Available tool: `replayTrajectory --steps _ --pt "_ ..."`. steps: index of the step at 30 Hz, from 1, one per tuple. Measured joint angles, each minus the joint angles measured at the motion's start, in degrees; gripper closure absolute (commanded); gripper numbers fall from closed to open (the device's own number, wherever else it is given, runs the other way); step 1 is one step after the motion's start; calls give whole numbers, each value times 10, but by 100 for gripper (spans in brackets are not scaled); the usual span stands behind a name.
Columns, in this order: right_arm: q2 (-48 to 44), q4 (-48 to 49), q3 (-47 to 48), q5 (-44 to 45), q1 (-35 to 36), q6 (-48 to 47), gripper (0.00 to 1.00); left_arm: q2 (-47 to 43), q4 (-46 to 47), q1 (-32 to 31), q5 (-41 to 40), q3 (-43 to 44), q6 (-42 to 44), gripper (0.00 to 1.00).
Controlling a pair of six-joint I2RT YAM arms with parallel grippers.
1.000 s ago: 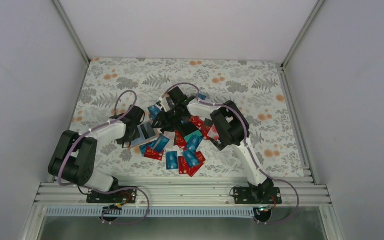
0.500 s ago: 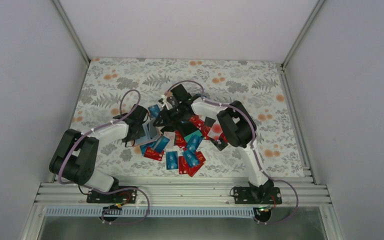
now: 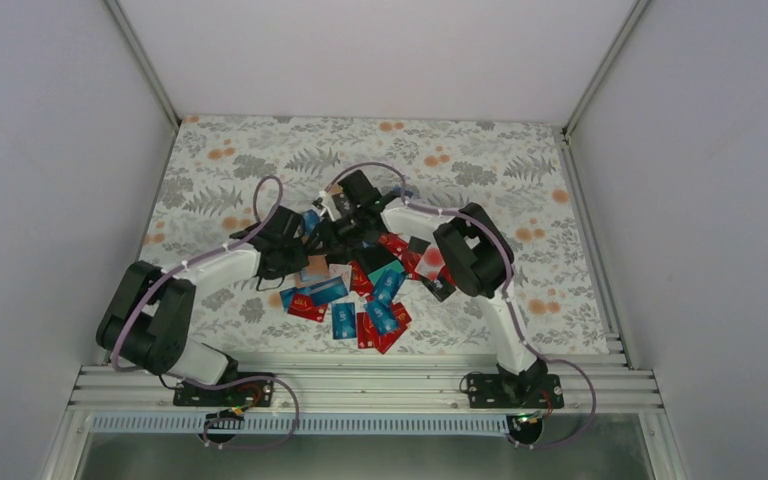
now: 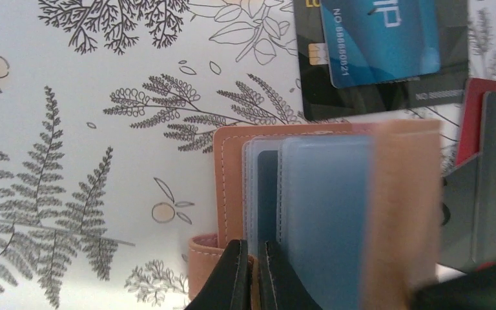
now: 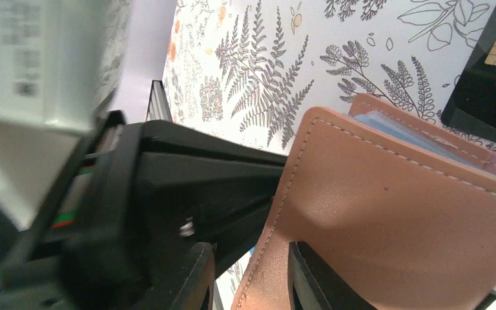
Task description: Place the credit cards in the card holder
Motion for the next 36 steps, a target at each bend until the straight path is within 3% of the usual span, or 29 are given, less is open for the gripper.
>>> replayTrajectory --steps 11,27,36 --pt "42 20 1 -5 19 13 69 -72 -30 0 1 -30 -7 95" --pt "48 2 38 -10 14 8 70 -32 -26 0 14 -3 1 95" --pt "22 -9 3 19 -9 -17 74 -17 -29 0 14 11 3 95"
